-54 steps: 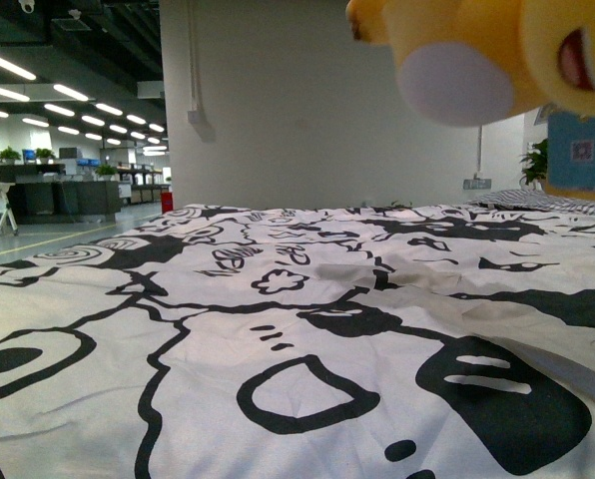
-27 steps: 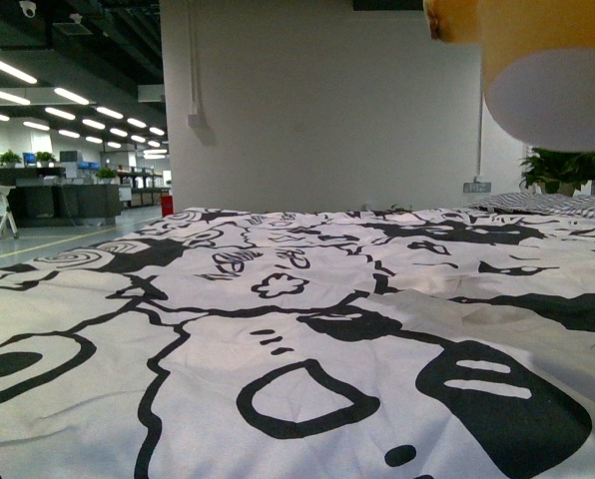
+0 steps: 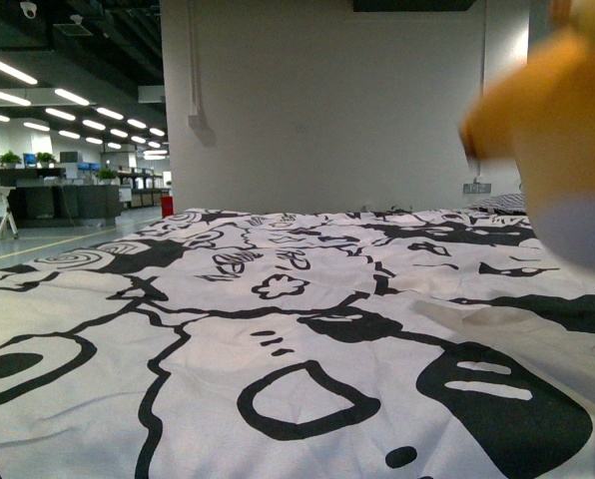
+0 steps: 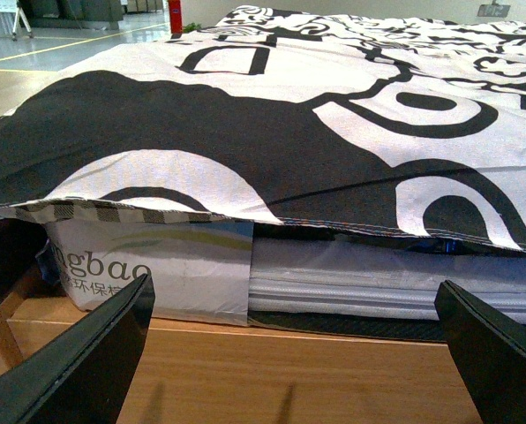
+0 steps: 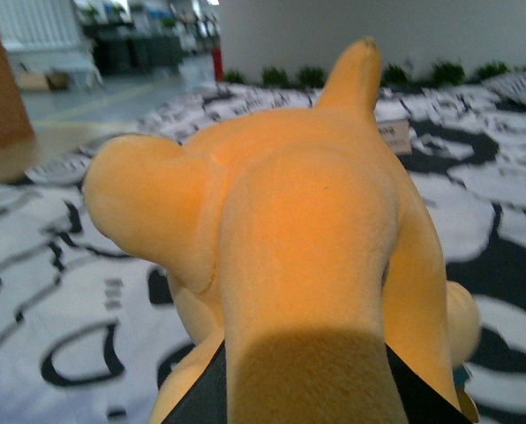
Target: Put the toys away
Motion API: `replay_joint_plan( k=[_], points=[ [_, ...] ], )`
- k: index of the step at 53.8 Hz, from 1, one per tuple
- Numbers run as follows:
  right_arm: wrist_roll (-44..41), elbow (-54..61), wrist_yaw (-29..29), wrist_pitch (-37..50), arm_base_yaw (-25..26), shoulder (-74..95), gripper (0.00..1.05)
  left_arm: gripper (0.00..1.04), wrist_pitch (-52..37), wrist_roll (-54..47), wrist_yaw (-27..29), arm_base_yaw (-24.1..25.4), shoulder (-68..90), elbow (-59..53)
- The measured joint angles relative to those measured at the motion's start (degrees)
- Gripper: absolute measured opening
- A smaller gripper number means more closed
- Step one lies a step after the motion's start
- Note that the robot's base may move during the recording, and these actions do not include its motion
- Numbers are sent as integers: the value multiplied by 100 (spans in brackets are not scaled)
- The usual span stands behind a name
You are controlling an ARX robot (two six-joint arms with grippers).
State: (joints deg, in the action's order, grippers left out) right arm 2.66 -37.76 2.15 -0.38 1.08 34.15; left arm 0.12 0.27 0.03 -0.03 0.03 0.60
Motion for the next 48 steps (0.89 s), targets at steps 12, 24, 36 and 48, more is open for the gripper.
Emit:
replay_joint_plan(
  k=[12,24,36,48],
  points=[
    [-234,1307,-243,267,-79,-643,18,99,0,0,0,0,0,0],
    [-254,2004,-238,579,-87,-1123,18,99,0,0,0,0,0,0],
    [-254,2557,-236,756,-87,-1543,18,99,0,0,0,0,0,0],
    [-256,2942,-238,809,-87,-1904,18,99,0,0,0,0,0,0]
  ],
)
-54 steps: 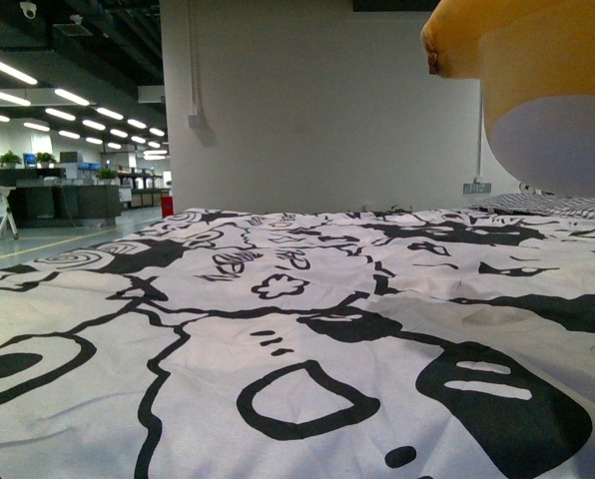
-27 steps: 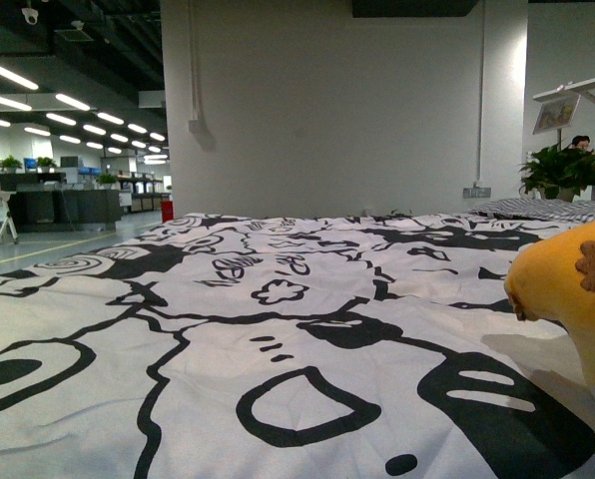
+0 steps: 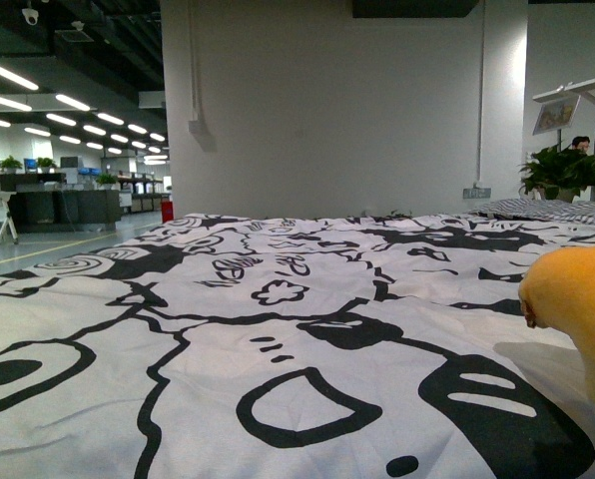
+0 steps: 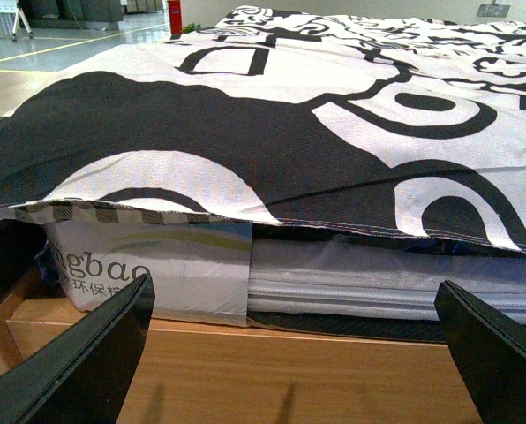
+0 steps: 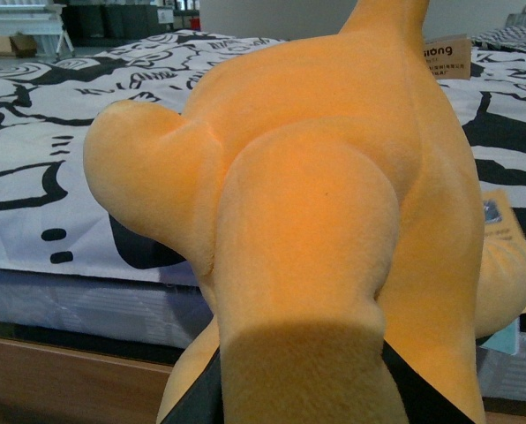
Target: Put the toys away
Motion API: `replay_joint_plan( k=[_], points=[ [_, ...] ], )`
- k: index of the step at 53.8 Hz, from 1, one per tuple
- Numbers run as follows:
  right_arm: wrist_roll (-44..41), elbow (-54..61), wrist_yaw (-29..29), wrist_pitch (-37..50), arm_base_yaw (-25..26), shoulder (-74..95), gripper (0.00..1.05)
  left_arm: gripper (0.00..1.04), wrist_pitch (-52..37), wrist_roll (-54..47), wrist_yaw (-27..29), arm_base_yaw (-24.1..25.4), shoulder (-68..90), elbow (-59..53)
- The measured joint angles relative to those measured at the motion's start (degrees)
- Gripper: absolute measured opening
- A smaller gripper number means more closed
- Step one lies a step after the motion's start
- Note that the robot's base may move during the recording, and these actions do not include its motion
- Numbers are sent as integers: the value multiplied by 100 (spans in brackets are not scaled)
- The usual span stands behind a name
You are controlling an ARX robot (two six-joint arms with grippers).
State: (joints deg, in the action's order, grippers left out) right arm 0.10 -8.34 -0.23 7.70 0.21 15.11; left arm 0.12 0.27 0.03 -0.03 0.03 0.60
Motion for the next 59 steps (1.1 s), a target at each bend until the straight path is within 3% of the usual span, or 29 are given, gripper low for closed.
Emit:
replay_joint_plan(
  k=[16,24,59],
  points=[
    [-2,304,0,-35,0,-391,18,99,0,0,0,0,0,0],
    [-7,387,2,-739,0,-1113,18,99,0,0,0,0,0,0],
    [-11,737,2,-734,0,-1497,18,99,0,0,0,0,0,0]
  ],
)
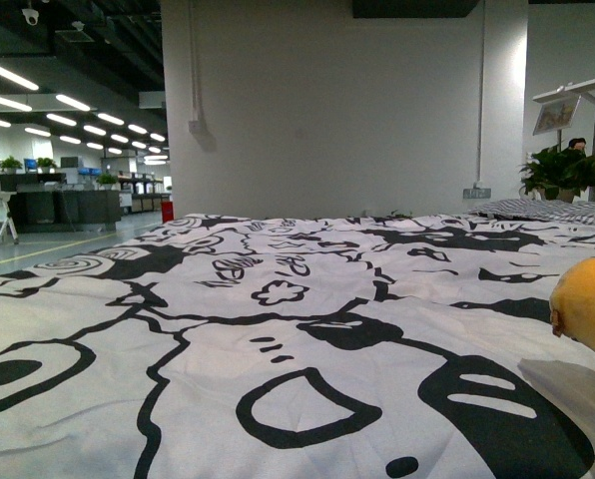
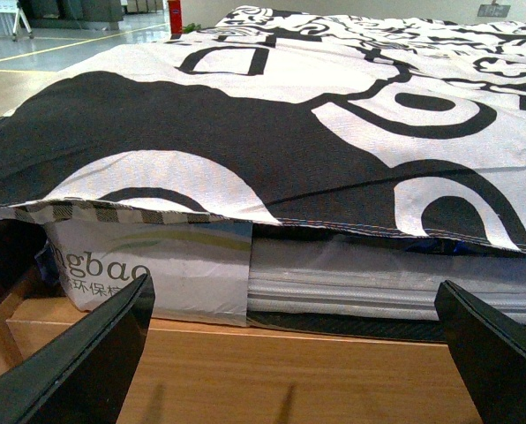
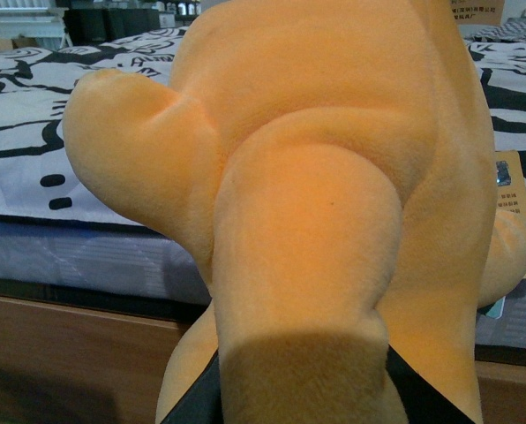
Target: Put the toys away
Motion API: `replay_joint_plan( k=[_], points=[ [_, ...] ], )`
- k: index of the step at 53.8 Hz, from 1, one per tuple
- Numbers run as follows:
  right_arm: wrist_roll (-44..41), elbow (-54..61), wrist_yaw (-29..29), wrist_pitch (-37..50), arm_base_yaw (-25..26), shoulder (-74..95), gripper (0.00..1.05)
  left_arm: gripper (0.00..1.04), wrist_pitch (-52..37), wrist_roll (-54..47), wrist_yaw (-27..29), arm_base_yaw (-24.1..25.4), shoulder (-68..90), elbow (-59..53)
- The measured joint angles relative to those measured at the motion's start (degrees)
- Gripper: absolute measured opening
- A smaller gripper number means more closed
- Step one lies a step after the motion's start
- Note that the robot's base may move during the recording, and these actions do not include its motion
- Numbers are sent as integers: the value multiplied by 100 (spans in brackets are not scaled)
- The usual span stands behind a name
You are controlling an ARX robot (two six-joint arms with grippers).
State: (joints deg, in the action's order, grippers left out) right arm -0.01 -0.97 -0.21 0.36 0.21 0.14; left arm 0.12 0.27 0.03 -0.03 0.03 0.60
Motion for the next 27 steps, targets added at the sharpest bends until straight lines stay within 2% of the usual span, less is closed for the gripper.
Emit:
replay_joint_plan(
  k=[27],
  points=[
    [0,11,105,0,-28,0,18,99,0,0,22,4,0,0]
  ],
)
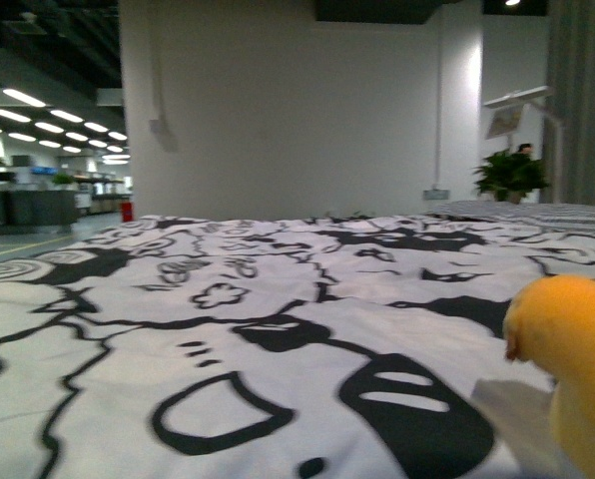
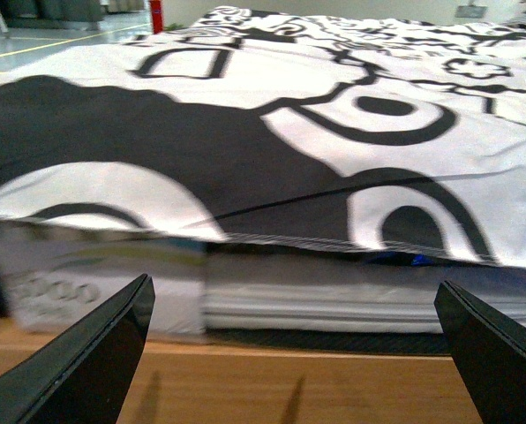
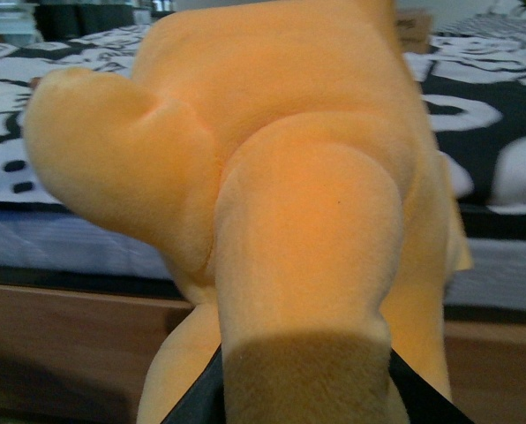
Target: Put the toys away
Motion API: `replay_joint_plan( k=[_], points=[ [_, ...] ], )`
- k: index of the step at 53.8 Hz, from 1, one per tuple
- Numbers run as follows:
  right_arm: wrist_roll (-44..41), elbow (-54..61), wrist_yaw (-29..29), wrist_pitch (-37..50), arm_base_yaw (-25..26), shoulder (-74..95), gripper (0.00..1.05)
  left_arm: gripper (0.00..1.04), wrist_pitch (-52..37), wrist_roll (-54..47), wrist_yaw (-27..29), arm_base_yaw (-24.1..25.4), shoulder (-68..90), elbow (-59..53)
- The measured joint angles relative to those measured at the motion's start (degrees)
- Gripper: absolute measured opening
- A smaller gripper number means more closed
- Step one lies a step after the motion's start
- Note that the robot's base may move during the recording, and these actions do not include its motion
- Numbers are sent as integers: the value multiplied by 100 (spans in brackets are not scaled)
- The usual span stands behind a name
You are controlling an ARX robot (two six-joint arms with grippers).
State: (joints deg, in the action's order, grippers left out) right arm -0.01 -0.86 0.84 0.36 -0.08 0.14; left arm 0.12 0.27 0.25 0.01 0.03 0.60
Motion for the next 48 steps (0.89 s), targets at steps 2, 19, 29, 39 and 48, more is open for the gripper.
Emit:
replay_joint_plan(
  k=[2,19,29,39,48],
  points=[
    [0,13,15,-7,0,0,18,99,0,0,-7,-2,0,0],
    [2,13,-146,-61,9,17,18,99,0,0,-20,-7,0,0],
    [2,13,-83,-59,2,15,18,99,0,0,-20,-7,0,0],
    [2,13,-87,-59,2,13,18,99,0,0,-22,-7,0,0],
    [2,13,-92,-59,2,17,18,99,0,0,-22,-7,0,0]
  ],
)
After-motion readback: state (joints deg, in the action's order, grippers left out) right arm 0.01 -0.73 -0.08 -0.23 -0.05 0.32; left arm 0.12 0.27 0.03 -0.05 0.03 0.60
